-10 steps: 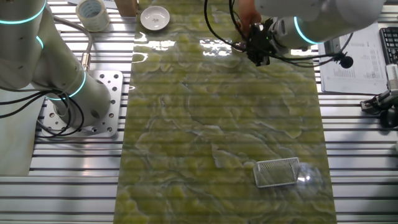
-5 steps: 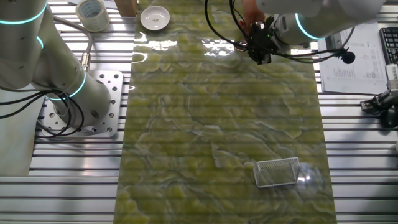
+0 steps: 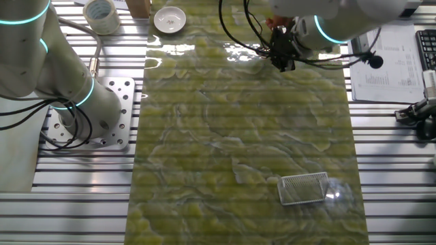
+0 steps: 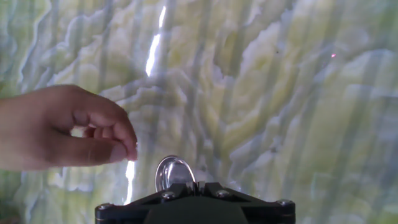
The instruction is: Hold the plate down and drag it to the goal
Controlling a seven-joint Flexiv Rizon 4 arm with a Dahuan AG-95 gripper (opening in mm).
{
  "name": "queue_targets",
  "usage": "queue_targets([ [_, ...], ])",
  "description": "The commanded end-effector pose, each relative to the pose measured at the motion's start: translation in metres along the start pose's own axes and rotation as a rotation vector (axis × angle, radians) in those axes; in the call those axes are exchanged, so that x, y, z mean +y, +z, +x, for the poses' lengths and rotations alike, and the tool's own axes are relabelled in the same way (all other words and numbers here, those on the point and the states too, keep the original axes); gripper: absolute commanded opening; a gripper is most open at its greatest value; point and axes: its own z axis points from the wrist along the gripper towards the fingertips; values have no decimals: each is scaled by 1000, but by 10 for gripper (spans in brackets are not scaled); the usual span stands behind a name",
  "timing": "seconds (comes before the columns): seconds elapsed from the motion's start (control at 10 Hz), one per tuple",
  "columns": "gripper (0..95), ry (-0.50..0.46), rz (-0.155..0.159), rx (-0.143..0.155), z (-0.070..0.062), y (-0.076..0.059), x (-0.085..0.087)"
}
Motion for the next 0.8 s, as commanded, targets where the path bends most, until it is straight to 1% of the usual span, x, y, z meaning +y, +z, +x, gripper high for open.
queue_targets([
  [0.1, 0, -3, 12, -16, -1, 4, -2],
  [0.4, 0, -8, 14, -32, -1, 12, -5],
  [0.8, 0, -12, 43, -42, -4, 17, -6],
])
